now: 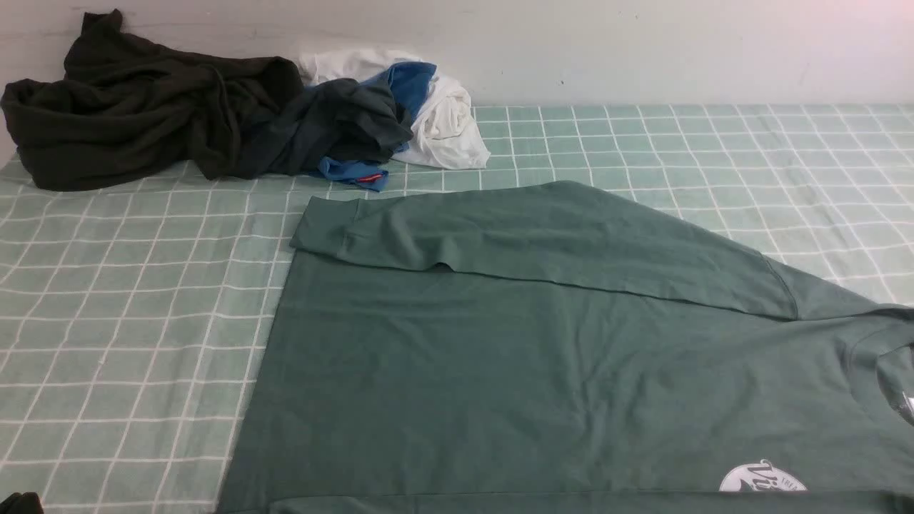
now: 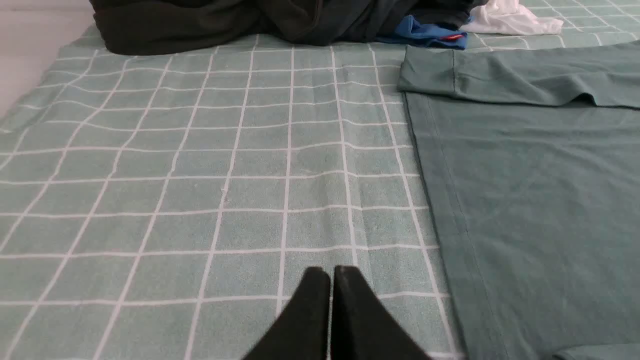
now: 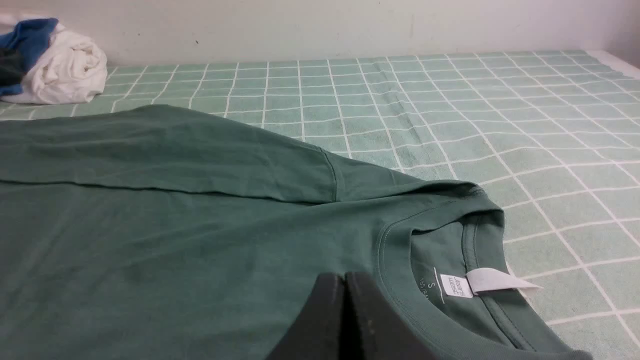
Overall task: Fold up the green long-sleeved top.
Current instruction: Use the left arm to clamp the cuff closest to it
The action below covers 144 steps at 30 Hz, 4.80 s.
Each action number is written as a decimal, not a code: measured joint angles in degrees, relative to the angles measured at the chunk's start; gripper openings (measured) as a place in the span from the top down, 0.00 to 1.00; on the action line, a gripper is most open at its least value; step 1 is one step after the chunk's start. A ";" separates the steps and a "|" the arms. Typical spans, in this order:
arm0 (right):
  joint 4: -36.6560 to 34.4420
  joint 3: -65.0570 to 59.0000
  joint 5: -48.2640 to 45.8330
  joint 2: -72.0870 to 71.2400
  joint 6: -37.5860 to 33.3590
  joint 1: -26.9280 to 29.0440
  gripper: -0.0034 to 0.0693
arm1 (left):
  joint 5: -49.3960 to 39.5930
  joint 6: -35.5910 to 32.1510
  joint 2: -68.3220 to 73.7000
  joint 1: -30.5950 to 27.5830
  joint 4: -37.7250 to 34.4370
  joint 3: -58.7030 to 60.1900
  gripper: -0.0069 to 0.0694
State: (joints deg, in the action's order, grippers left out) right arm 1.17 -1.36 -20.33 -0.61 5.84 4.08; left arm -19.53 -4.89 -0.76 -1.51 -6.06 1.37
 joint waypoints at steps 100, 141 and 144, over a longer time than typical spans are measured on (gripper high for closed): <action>-38.33 7.72 -1.77 2.94 -7.72 0.05 0.97 | -8.14 -24.57 11.56 0.00 -49.57 -15.57 0.91; -11.14 41.15 -43.67 55.11 -16.51 -23.33 0.97 | -31.71 -7.28 97.91 28.99 2.71 -55.91 0.40; -11.19 41.15 -43.60 55.11 -16.51 -23.33 0.97 | -33.83 -7.28 99.69 28.99 2.83 -56.39 0.40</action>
State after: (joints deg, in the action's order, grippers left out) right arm -10.03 39.79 -63.93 54.49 -10.67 -19.25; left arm -53.36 -12.17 98.93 27.48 -3.23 -55.01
